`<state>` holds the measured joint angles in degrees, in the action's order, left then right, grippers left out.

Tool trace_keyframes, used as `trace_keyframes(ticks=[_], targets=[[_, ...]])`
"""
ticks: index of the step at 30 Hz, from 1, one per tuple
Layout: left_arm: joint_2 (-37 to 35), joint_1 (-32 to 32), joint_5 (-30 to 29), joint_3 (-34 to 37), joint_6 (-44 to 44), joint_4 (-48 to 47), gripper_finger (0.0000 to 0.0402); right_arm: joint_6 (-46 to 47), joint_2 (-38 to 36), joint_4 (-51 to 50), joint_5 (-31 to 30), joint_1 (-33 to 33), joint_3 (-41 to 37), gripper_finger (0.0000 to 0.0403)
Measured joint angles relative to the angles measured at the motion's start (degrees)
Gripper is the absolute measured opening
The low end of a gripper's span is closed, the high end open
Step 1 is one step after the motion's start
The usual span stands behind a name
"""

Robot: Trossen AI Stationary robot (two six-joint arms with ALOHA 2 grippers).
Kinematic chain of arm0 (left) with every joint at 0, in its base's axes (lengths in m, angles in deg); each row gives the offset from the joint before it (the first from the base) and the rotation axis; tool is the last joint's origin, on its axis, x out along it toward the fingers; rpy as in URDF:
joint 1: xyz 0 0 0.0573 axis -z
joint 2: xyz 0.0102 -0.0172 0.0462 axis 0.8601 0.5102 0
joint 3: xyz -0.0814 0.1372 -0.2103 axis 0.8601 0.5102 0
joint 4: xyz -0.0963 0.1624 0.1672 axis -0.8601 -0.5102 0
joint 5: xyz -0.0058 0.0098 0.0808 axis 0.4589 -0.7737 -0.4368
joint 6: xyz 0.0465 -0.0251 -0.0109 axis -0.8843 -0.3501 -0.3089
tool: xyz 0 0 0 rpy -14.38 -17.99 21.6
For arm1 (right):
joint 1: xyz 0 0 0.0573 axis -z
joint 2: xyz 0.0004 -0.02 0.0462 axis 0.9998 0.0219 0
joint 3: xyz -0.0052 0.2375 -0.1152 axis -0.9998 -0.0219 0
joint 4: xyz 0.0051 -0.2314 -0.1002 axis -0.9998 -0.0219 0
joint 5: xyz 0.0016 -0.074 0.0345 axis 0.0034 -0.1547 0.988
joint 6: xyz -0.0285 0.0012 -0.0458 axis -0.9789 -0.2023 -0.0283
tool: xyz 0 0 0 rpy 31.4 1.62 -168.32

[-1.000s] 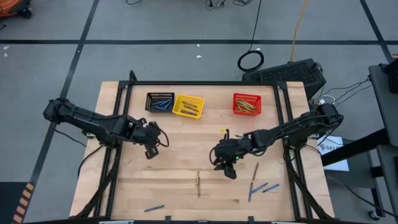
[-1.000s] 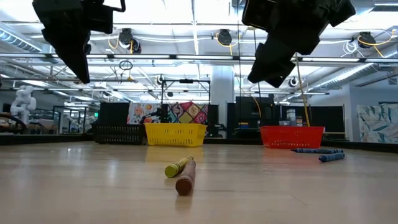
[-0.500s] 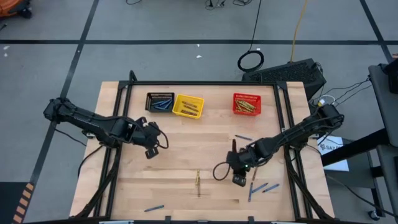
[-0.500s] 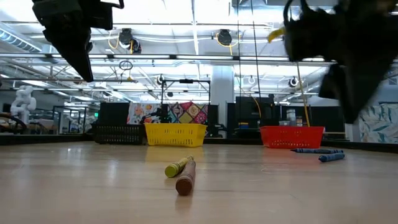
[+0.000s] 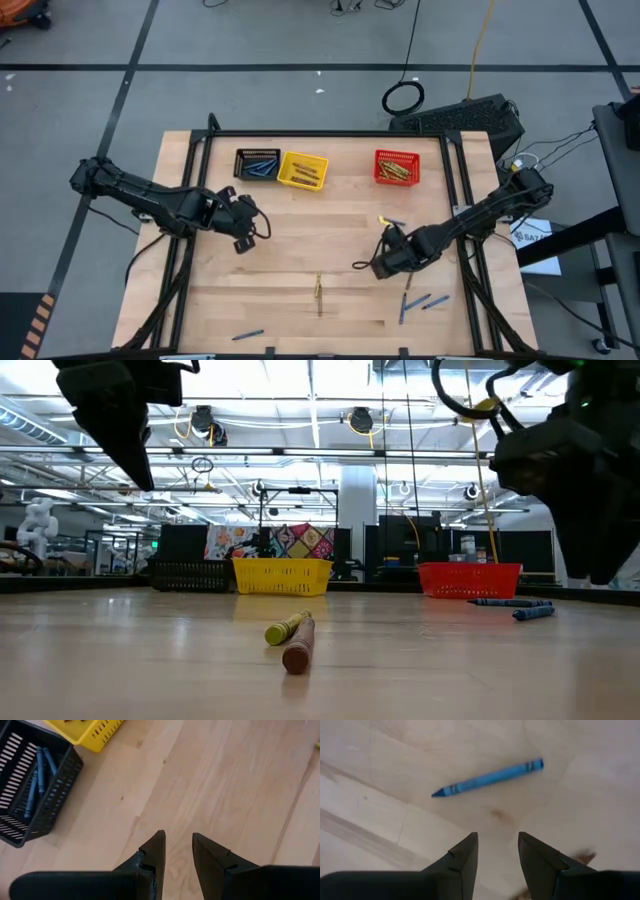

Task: Sort crayons
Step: Put the right crayon into the yellow bin

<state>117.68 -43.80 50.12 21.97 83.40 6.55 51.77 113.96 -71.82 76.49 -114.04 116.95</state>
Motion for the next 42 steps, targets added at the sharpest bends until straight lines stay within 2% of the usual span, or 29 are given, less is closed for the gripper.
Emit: trace_keyframes(ticks=[5, 11, 15, 21, 34, 37, 42], targets=[[0.0, 0.0, 0.0, 0.2, -1.2, -0.4, 0.0096, 7.0, 0.0, -1.8, 3.1, -1.2, 0.0, 0.0128], [0.0, 0.0, -0.1, 1.7, -3.8, -0.4, 0.0096, 17.3, 0.0, -3.6, 3.0, -2.6, 0.0, 0.0128], [0.0, 0.0, -0.1, 3.5, -4.4, -0.4, 0.0096, 19.9, 0.0, -5.8, 2.8, -3.0, 1.4, 0.0128], [0.0, 0.0, 0.0, 7.3, -4.4, -0.5, 0.0096, 24.1, 0.0, -15.1, 2.9, -4.0, 5.4, 0.0128], [0.0, 0.0, 0.0, 8.8, -4.0, 2.8, 0.0096, 37.5, 1.0, -16.7, 1.4, -9.7, 5.6, 0.0128], [0.0, 0.0, 0.0, 8.8, -4.0, 3.4, 0.0096, 37.6, 2.4, -16.1, 1.5, -10.5, 5.6, 0.0128], [0.0, 0.0, 0.0, 8.8, -4.0, 3.6, 0.0096, 29.9, 3.4, -12.6, 1.4, -10.9, 5.6, 0.0128]])
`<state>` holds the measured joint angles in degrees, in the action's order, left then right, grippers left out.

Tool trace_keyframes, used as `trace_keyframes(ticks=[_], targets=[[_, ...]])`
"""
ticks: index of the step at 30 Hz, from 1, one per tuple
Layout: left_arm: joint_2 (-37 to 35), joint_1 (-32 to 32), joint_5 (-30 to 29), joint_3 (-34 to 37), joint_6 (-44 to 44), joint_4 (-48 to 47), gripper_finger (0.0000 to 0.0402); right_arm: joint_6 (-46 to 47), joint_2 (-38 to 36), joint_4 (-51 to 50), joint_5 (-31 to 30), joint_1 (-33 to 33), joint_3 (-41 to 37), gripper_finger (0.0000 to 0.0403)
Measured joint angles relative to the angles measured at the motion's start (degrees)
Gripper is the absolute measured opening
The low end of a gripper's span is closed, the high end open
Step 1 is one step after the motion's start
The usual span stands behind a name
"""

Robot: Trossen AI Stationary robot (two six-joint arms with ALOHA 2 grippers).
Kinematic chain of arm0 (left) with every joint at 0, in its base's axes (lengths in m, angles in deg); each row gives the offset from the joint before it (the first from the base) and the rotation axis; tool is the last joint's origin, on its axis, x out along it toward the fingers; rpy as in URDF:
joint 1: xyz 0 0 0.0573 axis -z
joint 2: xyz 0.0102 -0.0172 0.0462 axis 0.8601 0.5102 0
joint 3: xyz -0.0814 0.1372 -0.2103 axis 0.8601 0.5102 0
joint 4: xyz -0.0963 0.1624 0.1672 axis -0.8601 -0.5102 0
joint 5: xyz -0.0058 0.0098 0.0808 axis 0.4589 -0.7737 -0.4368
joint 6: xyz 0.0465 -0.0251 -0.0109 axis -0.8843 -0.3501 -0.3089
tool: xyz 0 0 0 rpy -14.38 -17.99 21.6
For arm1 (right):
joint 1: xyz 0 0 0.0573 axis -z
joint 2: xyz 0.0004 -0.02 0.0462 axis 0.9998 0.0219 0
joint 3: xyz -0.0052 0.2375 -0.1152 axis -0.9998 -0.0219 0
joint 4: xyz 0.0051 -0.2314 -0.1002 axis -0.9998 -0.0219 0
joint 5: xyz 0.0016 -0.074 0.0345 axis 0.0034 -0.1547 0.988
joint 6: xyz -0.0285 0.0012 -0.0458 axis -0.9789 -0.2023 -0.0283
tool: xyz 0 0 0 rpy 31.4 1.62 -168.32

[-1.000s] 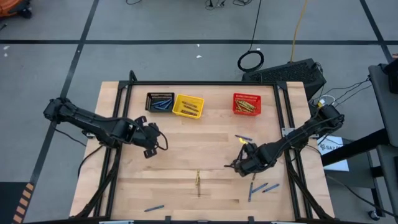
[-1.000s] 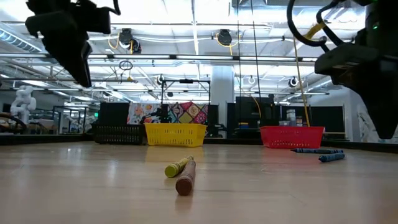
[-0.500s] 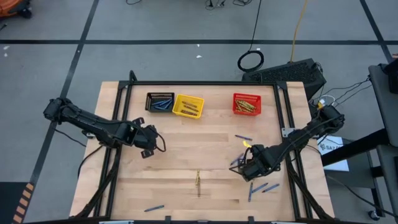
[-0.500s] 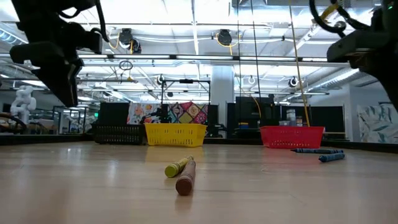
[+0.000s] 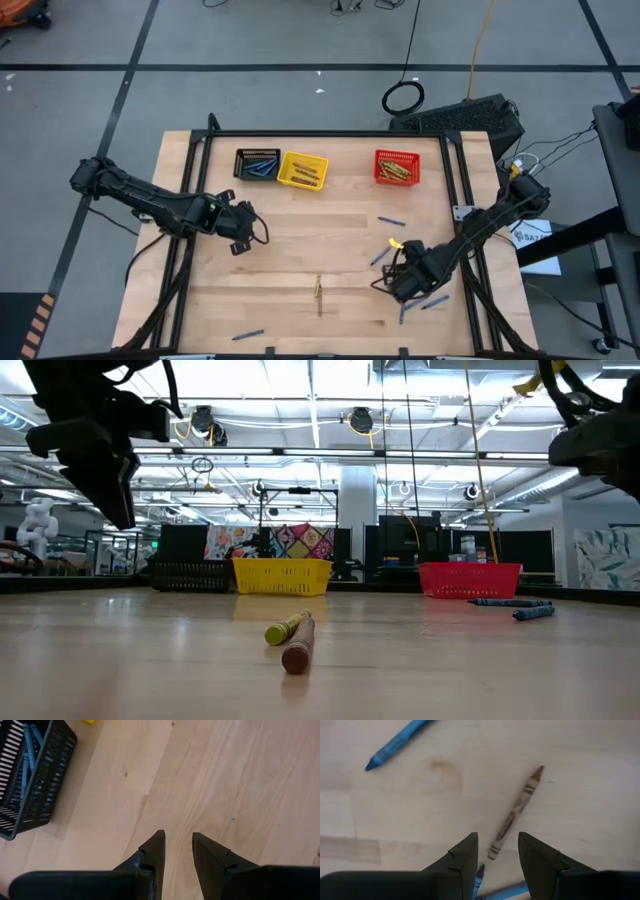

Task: Sort crayons
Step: Put the right crayon into the yellow bin

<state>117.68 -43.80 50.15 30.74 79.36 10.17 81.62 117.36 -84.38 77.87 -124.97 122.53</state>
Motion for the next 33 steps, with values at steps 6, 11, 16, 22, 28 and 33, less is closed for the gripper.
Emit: trace_keyframes(ticks=[6, 11, 16, 22, 28, 33], targets=[[0.0, 0.0, 0.2, 0.0, 0.0, 0.7, 0.0096, -6.0, 0.4, 1.9, -2.0, 0.1, 0.0, 0.0128], [0.0, 0.0, 0.2, 0.0, 0.0, 0.7, 0.0096, -6.5, 0.4, 2.1, -2.9, 0.6, 0.0, 0.0128], [0.0, 0.0, 0.2, 0.0, 0.0, 0.7, 0.0096, 1.6, 1.3, 1.2, -5.6, 0.6, 0.0, 0.0128], [0.0, 0.0, 0.2, 0.0, -0.2, 0.7, 0.0096, 4.8, 5.9, 1.2, -3.2, 0.6, 0.0, 0.0128], [0.0, 0.0, 0.2, 0.0, -0.4, 0.6, 0.0096, 5.3, 6.8, 0.0, -2.9, 0.5, 0.6, 0.0128], [0.0, 0.0, 0.2, 0.0, -0.4, 0.6, 0.0096, 5.2, 6.5, -0.1, -2.8, 0.3, 0.7, 0.0128]])
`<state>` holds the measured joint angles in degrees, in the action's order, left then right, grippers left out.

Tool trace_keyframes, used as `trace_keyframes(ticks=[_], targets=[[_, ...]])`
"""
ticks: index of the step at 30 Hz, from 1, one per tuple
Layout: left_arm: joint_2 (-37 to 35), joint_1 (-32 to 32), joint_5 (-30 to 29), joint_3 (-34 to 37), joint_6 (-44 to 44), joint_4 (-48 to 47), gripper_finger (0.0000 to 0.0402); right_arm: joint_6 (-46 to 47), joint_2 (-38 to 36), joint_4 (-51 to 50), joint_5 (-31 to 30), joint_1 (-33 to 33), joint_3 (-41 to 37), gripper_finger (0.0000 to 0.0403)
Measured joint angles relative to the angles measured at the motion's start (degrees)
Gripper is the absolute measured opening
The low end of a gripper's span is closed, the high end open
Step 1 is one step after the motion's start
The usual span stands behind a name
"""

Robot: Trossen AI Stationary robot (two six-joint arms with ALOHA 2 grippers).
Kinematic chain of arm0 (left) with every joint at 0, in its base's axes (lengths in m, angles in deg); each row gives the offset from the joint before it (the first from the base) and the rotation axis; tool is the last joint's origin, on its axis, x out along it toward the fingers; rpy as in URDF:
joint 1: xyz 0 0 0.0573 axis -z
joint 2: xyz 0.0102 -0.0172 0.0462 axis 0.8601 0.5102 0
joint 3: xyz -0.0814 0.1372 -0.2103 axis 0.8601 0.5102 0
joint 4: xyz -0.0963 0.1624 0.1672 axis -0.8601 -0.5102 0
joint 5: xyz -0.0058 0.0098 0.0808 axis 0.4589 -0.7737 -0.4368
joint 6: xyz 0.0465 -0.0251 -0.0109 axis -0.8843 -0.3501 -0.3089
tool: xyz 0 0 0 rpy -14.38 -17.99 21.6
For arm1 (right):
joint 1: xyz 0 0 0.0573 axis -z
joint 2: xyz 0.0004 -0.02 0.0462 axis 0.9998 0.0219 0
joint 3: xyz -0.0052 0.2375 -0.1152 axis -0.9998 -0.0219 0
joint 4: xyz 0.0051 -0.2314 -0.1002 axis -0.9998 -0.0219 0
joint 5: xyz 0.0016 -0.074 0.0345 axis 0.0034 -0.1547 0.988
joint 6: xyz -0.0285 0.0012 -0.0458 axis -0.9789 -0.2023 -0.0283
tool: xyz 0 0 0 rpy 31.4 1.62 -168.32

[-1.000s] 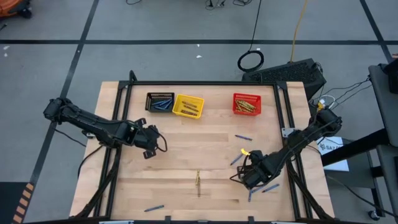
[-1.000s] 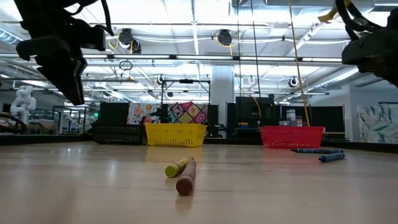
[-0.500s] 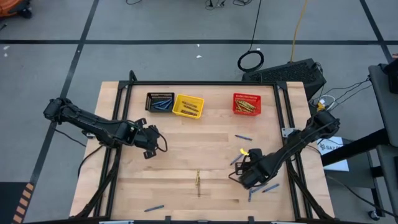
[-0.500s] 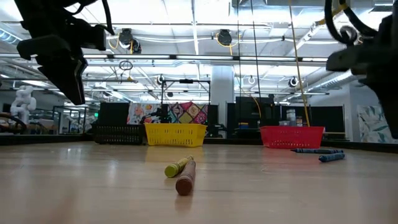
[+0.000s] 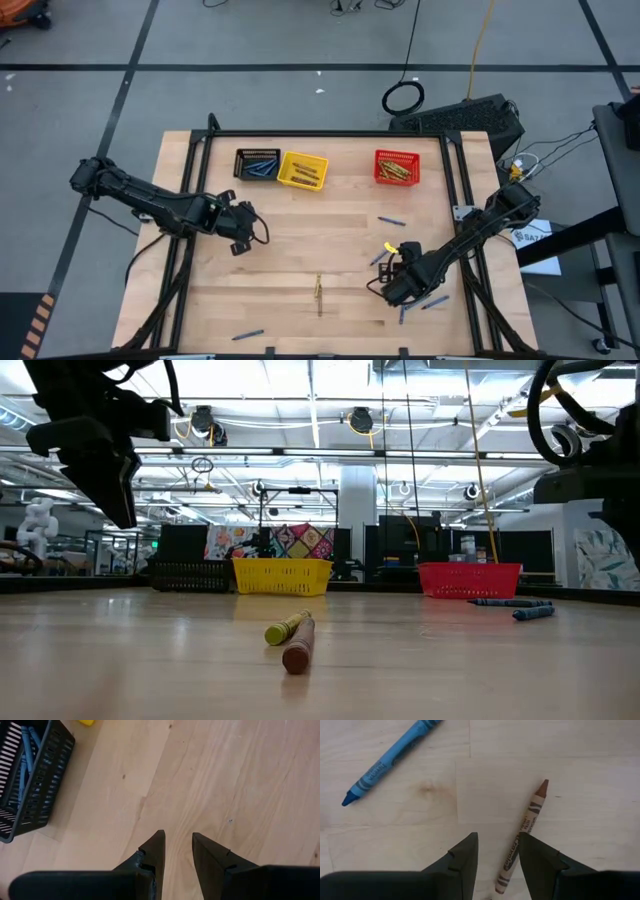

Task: Sort crayons
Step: Put the right crayon into the yellow bin

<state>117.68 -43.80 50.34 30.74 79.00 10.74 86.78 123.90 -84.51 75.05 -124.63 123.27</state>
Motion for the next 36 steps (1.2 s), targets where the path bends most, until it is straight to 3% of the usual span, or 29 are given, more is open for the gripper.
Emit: trace_keyframes(ticks=[10, 24, 30, 36], targets=[[0.0, 0.0, 0.0, 0.0, 0.0, 0.0, 0.0096, 4.6, -0.1, -3.1, 3.2, -2.6, 0.0, 0.0128], [0.0, 0.0, 0.0, 0.0, 0.4, 0.1, 0.0096, 4.3, 0.0, 3.9, 1.4, -2.4, -3.4, 0.0124], [0.0, 0.0, 0.0, 0.0, 0.4, 0.1, 0.0096, 3.7, 0.0, 6.4, 1.5, -2.4, -5.7, 0.0097], [0.0, 0.0, 0.0, 0.0, 0.4, 0.1, 0.0096, 1.4, 0.1, 6.3, 1.5, -2.4, -5.8, 0.0044]])
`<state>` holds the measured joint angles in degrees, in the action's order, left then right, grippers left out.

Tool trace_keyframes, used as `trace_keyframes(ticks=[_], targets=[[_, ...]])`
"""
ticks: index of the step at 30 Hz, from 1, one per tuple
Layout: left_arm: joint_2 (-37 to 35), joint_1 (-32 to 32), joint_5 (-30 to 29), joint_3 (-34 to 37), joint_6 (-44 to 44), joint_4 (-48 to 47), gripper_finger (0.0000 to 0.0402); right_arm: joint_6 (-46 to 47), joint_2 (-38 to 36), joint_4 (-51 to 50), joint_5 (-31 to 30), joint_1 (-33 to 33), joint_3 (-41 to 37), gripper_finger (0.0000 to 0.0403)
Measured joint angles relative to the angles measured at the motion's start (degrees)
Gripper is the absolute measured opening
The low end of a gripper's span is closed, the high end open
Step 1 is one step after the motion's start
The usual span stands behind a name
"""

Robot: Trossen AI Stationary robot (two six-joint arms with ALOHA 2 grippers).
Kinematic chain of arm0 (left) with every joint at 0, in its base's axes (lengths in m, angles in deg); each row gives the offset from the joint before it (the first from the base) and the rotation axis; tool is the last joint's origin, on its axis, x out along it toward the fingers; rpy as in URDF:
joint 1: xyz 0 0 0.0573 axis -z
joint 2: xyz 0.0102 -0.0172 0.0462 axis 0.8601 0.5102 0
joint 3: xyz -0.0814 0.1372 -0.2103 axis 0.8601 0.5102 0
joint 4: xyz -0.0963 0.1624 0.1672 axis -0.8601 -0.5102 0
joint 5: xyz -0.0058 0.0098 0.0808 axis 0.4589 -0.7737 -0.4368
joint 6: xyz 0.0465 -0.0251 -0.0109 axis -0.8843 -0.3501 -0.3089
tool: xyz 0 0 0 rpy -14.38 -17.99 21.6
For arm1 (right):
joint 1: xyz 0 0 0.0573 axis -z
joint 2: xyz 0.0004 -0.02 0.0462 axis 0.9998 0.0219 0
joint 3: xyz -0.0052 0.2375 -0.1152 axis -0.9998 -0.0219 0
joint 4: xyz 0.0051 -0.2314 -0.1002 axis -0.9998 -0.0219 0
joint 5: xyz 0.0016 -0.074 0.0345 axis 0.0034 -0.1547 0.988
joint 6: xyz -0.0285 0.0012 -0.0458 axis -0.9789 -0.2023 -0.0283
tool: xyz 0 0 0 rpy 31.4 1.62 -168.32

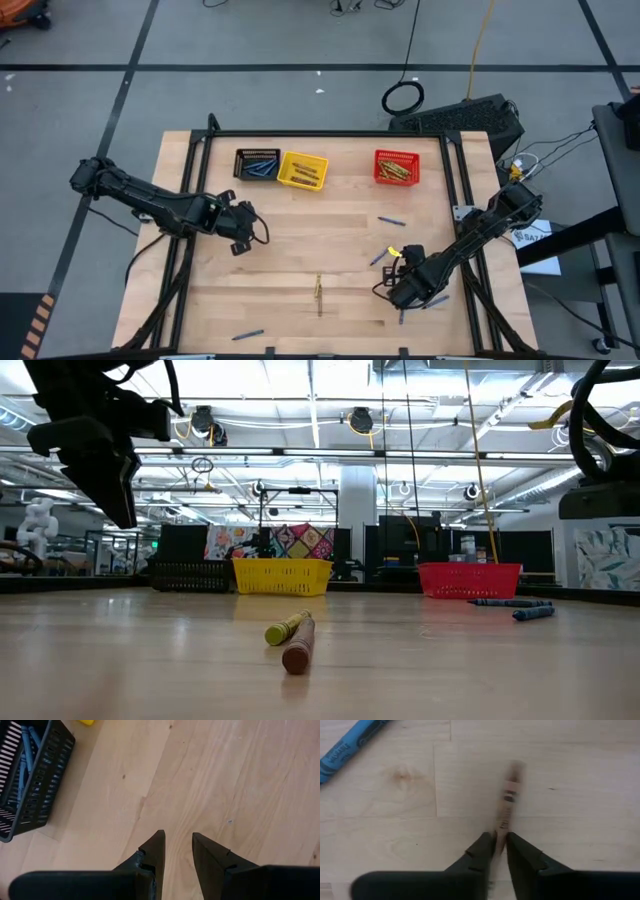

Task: Sort crayons
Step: Put the right crayon into the yellow bin

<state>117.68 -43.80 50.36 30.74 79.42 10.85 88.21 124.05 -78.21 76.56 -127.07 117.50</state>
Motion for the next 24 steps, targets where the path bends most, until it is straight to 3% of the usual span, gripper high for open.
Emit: trace_keyframes(ticks=[4, 24], targets=[[0.0, 0.0, 0.0, 0.0, 0.0, 0.0, 0.0096, -0.1, 0.0, -0.6, 0.1, 0.0, 0.0, 0.0007], [0.0, 0.0, 0.0, 0.0, 0.0, 0.0, 0.0096, -9.3, 0.2, -2.4, -1.5, 0.0, 2.4, 0.0001]])
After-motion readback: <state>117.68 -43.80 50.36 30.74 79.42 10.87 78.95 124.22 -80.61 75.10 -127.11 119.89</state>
